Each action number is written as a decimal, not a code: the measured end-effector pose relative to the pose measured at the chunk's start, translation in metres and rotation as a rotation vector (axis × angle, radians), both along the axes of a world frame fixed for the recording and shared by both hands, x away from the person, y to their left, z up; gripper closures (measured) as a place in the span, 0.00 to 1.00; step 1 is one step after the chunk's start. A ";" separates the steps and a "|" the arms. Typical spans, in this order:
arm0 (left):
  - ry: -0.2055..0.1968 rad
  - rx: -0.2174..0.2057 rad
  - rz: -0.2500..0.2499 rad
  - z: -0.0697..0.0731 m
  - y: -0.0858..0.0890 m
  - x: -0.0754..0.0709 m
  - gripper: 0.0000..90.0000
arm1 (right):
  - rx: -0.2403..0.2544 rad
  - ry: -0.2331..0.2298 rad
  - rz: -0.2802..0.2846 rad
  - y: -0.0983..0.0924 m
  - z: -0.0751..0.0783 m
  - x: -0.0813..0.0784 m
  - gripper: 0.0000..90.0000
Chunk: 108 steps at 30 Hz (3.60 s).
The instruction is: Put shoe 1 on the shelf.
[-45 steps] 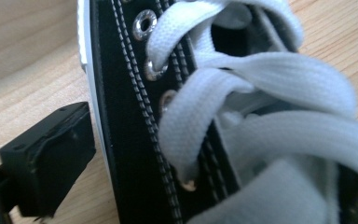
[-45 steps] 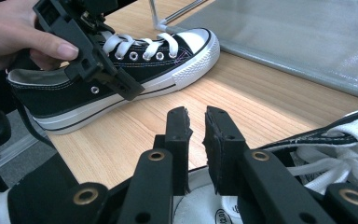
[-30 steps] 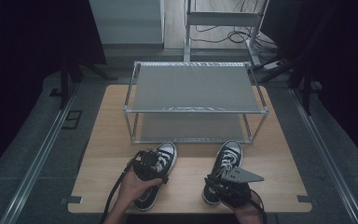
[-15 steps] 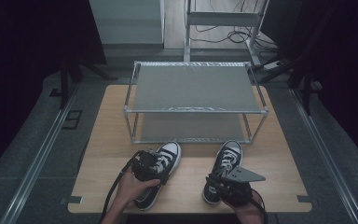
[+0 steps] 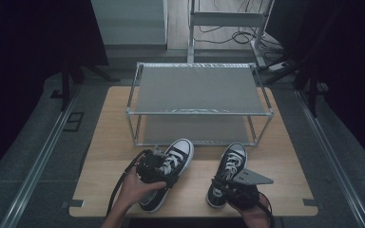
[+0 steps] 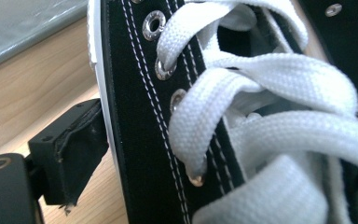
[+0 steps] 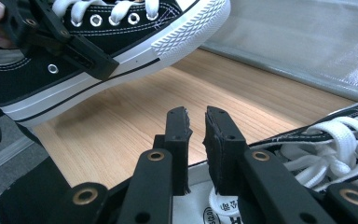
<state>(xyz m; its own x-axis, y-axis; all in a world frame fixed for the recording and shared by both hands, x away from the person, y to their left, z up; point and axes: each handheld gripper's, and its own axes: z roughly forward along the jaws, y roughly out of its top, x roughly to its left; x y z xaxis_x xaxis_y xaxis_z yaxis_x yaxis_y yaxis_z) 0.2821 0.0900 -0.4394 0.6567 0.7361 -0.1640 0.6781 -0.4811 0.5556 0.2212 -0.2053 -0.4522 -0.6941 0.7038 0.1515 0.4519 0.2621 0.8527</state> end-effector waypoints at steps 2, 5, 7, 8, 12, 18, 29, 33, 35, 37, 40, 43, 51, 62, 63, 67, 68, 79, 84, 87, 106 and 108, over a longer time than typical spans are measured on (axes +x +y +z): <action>-0.006 -0.017 -0.007 0.002 -0.002 0.000 0.11 | 0.001 -0.004 -0.002 0.000 0.001 0.000 0.88; -0.013 -0.036 -0.024 0.008 -0.006 0.000 0.11 | 0.005 -0.009 -0.004 -0.002 0.003 -0.001 0.88; -0.013 -0.042 -0.030 0.010 -0.006 0.000 0.11 | 0.007 -0.008 -0.006 -0.002 0.003 -0.001 0.88; -0.018 -0.049 -0.043 0.014 -0.009 0.000 0.11 | 0.008 -0.009 -0.006 -0.003 0.003 0.000 0.88; -0.026 -0.064 -0.063 0.023 -0.014 0.000 0.11 | 0.011 -0.011 -0.010 -0.004 0.004 0.000 0.88; -0.046 -0.068 -0.096 0.037 -0.024 0.002 0.11 | 0.016 -0.018 -0.009 -0.005 0.005 -0.001 0.88; -0.065 -0.105 -0.131 0.057 -0.039 0.009 0.11 | 0.026 -0.016 -0.008 -0.008 0.006 0.000 0.87; -0.067 -0.123 -0.146 0.066 -0.046 0.014 0.11 | 0.031 -0.009 -0.010 -0.009 0.007 0.001 0.85; -0.074 -0.120 -0.147 0.070 -0.048 0.016 0.11 | 0.030 -0.008 -0.007 -0.009 0.007 0.001 0.84; -0.076 -0.119 -0.151 0.072 -0.048 0.017 0.11 | 0.030 -0.008 -0.007 -0.009 0.007 0.001 0.84; -0.079 -0.132 -0.156 0.078 -0.051 0.020 0.11 | 0.029 -0.006 -0.006 -0.010 0.006 0.002 0.83; -0.082 -0.137 -0.161 0.082 -0.053 0.021 0.11 | 0.030 -0.003 -0.007 -0.009 0.006 0.002 0.82; -0.092 -0.174 -0.164 0.093 -0.054 0.026 0.11 | 0.027 0.002 0.003 -0.007 0.005 0.002 0.79; -0.101 -0.209 -0.162 0.112 -0.053 0.033 0.11 | 0.029 0.011 0.001 -0.008 0.004 0.003 0.78; -0.102 -0.215 -0.162 0.114 -0.053 0.034 0.11 | 0.027 0.011 0.004 -0.007 0.004 0.003 0.78; -0.103 -0.229 -0.166 0.120 -0.053 0.037 0.11 | 0.024 0.017 0.006 -0.006 0.003 0.003 0.78; -0.104 -0.232 -0.166 0.122 -0.054 0.037 0.11 | 0.024 0.020 0.007 -0.006 0.003 0.003 0.78; -0.081 -0.249 -0.159 0.137 -0.058 0.055 0.11 | 0.016 0.022 0.015 -0.004 0.001 0.002 0.76; -0.071 -0.261 -0.139 0.144 -0.057 0.065 0.11 | 0.021 0.023 0.011 -0.004 0.001 0.003 0.76; -0.067 -0.264 -0.125 0.148 -0.057 0.070 0.11 | 0.022 0.021 0.010 -0.004 0.001 0.003 0.76; -0.059 -0.208 -0.013 0.175 -0.065 0.112 0.11 | 0.022 0.026 0.013 -0.005 0.002 0.003 0.76; -0.055 -0.206 -0.006 0.178 -0.066 0.117 0.11 | 0.023 0.026 0.013 -0.005 0.001 0.003 0.76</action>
